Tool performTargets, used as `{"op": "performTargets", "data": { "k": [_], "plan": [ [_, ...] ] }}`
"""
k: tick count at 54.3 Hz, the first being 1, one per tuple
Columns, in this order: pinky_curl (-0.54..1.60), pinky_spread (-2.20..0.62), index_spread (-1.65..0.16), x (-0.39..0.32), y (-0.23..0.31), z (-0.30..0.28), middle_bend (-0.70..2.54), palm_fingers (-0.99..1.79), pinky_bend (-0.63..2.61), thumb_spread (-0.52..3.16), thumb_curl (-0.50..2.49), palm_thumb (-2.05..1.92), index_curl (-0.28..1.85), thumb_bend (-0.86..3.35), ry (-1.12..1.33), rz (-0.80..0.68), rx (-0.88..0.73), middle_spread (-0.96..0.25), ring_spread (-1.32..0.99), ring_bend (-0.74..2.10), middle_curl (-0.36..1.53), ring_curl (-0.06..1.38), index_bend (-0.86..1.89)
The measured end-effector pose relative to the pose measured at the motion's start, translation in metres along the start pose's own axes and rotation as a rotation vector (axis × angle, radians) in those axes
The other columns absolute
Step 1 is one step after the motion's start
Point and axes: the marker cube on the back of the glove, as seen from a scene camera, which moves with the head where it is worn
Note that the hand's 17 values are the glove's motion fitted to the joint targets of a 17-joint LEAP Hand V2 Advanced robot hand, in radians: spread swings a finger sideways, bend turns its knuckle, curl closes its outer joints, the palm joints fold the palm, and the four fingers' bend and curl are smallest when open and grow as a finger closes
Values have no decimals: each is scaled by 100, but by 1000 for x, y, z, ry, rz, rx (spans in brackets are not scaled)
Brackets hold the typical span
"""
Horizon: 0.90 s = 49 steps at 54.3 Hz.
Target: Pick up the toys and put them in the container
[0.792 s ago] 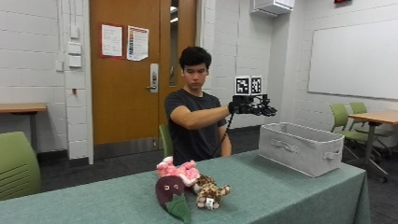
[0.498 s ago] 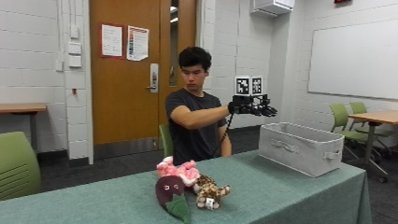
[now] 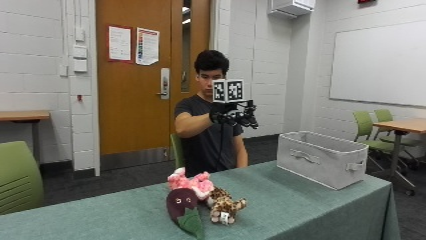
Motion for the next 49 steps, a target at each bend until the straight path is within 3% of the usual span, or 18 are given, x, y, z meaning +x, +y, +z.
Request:
{"op": "performTargets", "data": {
  "k": [21,32,49],
  "plan": [
    [31,-4,-29,132,19,80,21,3,52,93,6,-18,36,-12,7,115,-62,-10,-25,20,32,21,26],
    [33,-4,-29,167,20,142,20,-2,55,93,7,-16,36,-11,5,159,-144,-11,-27,18,34,23,17],
    [34,-5,-29,197,35,201,13,-23,56,94,10,-12,43,-9,16,209,-228,-11,-23,6,31,14,30]
  ]
}}
